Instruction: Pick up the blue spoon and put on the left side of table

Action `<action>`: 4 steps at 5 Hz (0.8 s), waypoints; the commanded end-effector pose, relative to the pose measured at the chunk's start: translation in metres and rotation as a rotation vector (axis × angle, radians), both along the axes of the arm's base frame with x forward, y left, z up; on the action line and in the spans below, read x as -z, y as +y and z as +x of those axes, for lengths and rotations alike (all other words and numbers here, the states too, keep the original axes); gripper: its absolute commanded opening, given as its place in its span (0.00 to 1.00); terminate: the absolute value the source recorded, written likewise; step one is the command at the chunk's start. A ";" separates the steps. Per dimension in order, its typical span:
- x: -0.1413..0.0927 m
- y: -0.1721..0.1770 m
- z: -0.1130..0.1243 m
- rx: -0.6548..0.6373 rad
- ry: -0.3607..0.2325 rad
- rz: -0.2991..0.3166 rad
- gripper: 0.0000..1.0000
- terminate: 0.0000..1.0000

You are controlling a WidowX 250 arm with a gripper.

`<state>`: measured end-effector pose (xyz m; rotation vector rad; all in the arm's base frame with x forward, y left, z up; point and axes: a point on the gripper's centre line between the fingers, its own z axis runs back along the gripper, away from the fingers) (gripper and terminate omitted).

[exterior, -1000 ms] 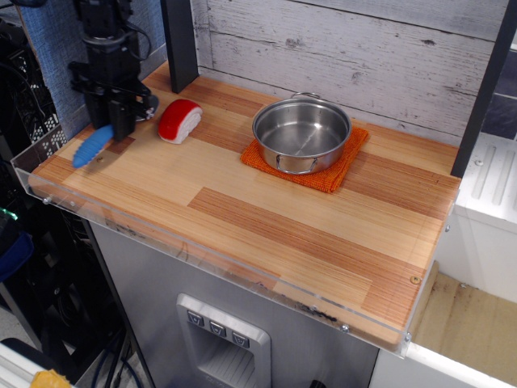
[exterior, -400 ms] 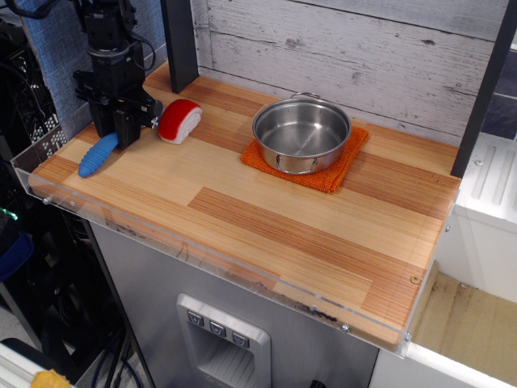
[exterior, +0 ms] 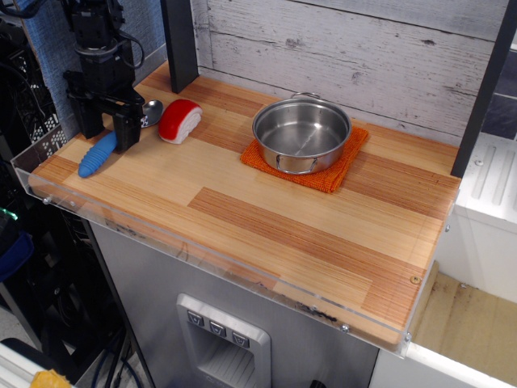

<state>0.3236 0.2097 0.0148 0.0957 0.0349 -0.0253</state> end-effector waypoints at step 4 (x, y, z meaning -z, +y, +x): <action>-0.107 -0.105 0.016 0.032 -0.169 -0.032 1.00 1.00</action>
